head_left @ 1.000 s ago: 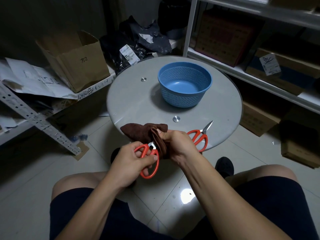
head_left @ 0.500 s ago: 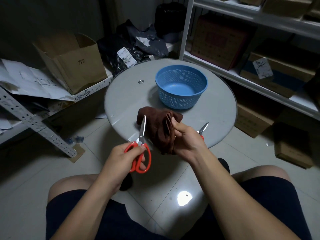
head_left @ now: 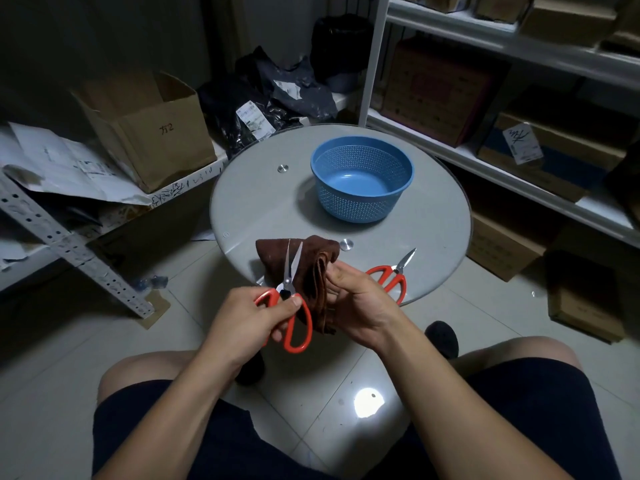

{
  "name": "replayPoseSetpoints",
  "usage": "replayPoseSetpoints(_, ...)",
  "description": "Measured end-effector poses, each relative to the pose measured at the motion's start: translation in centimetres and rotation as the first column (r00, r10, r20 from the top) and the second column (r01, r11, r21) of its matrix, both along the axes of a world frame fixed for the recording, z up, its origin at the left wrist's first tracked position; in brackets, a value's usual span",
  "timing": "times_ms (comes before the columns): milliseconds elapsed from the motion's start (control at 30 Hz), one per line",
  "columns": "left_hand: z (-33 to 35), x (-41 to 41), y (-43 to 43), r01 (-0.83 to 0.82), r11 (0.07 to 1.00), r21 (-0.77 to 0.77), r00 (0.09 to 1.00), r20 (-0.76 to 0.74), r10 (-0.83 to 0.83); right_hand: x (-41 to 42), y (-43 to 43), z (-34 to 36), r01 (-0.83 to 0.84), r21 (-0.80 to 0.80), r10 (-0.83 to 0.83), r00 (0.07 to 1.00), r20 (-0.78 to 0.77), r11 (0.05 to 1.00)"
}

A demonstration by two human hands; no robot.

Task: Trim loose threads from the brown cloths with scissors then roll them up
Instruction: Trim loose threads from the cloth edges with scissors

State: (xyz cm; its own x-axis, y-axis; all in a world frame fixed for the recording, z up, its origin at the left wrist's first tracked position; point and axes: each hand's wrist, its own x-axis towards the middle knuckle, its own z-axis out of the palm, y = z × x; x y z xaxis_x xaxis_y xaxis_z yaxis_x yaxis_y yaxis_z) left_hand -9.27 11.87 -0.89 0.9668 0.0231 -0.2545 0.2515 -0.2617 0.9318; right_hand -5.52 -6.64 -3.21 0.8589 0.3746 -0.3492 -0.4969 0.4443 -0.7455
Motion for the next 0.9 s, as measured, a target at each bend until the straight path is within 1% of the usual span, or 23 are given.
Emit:
replayPoseSetpoints(67, 0.4, 0.0, -0.1, 0.017, 1.000, 0.017, 1.000, -0.012, -0.017, -0.1, 0.1, 0.2, -0.050, -0.019, 0.051, 0.998, 0.029, 0.999)
replayPoseSetpoints(167, 0.7, 0.2, -0.2, 0.043, 0.999, -0.018, 0.996, -0.076, -0.044, 0.0, 0.7, 0.3, -0.118, -0.058, 0.122, 0.989, 0.079, 0.991)
replayPoseSetpoints(267, 1.1, 0.2, -0.7, 0.101, 0.995, -0.026, 0.989, -0.105, -0.103, 0.1, 1.2, 0.6, -0.101, -0.147, 0.115, 0.989, 0.095, 0.984)
replayPoseSetpoints(333, 1.2, 0.1, -0.8, 0.119, 0.993, -0.013, 0.986, -0.116, -0.119, 0.3, 1.3, 1.0, -0.054, -0.240, 0.080, 0.992, 0.101, 0.969)
replayPoseSetpoints(400, 1.2, 0.2, -0.6, 0.136, 0.990, 0.018, 0.983, -0.124, -0.133, 0.9, 1.3, 1.1, -0.007, -0.264, 0.025, 0.998, 0.064, 0.964)
replayPoseSetpoints(467, 1.1, 0.2, -0.2, 0.160, 0.986, 0.039, 0.977, -0.149, -0.153, 2.3, 1.0, 0.7, 0.070, -0.214, -0.082, 0.995, -0.049, 0.974)
replayPoseSetpoints(533, 0.9, -0.2, 0.3, 0.162, 0.987, 0.017, 0.970, -0.186, -0.156, 3.8, -0.3, 0.6, 0.211, -0.117, -0.228, 0.960, -0.165, 0.971)
replayPoseSetpoints(567, 0.8, -0.4, 0.5, 0.145, 0.989, 0.001, 0.969, -0.200, -0.142, 4.4, -1.3, 0.7, 0.251, -0.077, -0.262, 0.947, -0.188, 0.965)
replayPoseSetpoints(600, 0.7, -0.5, 0.7, 0.123, 0.992, -0.008, 0.971, -0.206, -0.122, 4.6, -2.0, 0.9, 0.241, -0.051, -0.246, 0.953, -0.178, 0.969)
replayPoseSetpoints(633, 0.6, -0.5, 0.8, 0.099, 0.995, -0.014, 0.974, -0.205, -0.100, 4.4, -2.5, 1.1, 0.191, -0.020, -0.192, 0.972, -0.135, 0.981)
replayPoseSetpoints(700, 0.4, -0.1, 0.8, 0.050, 0.998, -0.047, 0.977, -0.204, -0.059, 3.6, -2.4, 1.3, 0.040, -0.026, -0.041, 0.998, -0.045, 0.999)
replayPoseSetpoints(767, 0.3, 0.3, 0.4, 0.024, 0.996, -0.084, 0.980, -0.197, -0.040, 2.2, -1.6, 1.1, -0.072, -0.015, 0.072, 0.997, -0.018, 0.997)
replayPoseSetpoints(833, 0.2, 0.6, -0.2, 0.017, 0.995, -0.103, 0.984, -0.172, -0.035, 1.5, -0.3, 0.4, -0.112, -0.016, 0.113, 0.994, 0.003, 0.994)
replayPoseSetpoints(900, 0.2, 0.8, -0.9, 0.030, 0.995, -0.096, 0.987, -0.155, -0.045, 1.0, 0.8, 0.6, -0.121, -0.076, 0.123, 0.992, 0.016, 0.990)
